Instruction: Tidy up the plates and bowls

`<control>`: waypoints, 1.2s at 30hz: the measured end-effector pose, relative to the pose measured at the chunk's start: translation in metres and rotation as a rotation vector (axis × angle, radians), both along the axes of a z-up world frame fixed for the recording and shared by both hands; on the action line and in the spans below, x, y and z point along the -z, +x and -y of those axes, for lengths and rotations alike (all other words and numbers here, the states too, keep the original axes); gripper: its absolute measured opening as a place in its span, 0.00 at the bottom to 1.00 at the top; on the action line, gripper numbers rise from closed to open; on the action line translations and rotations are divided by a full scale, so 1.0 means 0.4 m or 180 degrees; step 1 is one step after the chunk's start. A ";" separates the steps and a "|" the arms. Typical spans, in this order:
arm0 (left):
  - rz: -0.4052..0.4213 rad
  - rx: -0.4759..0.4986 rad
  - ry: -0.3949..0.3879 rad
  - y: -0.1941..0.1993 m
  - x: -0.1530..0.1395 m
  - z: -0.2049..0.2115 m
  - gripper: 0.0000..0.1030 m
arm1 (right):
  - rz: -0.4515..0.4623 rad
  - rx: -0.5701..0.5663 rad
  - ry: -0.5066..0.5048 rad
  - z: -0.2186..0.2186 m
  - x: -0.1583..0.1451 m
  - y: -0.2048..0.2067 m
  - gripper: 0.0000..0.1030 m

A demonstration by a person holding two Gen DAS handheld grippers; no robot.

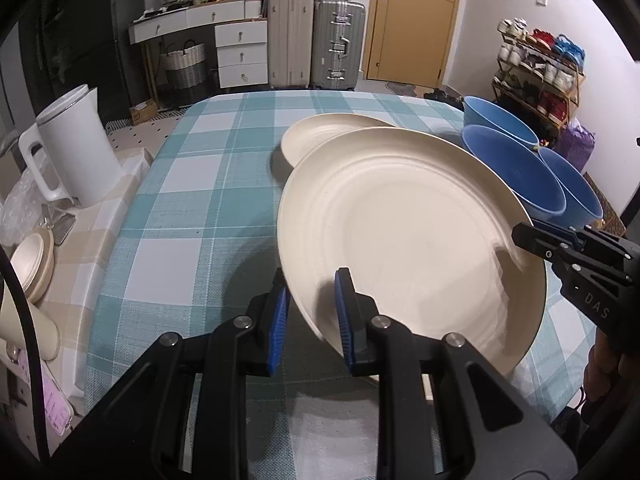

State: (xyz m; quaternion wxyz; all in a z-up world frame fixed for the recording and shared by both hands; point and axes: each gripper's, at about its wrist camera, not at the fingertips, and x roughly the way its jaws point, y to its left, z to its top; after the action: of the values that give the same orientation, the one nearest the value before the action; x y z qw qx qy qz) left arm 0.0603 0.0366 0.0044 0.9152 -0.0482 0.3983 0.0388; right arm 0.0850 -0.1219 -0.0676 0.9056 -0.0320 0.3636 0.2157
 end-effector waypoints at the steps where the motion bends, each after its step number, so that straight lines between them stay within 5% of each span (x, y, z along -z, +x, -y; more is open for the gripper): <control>1: -0.0005 0.0014 0.0008 0.000 0.001 0.004 0.18 | -0.0005 0.0014 0.0003 0.003 0.001 -0.001 0.17; 36: -0.0431 0.0424 0.0512 0.015 0.080 0.104 0.21 | -0.0186 0.0166 -0.0284 0.047 0.083 -0.083 0.17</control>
State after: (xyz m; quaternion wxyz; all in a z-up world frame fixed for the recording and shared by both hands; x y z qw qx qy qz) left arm 0.0661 -0.0050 -0.0274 0.8876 0.0547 0.4571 0.0129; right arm 0.0518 -0.1407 -0.1008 0.8976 -0.0565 0.4000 0.1765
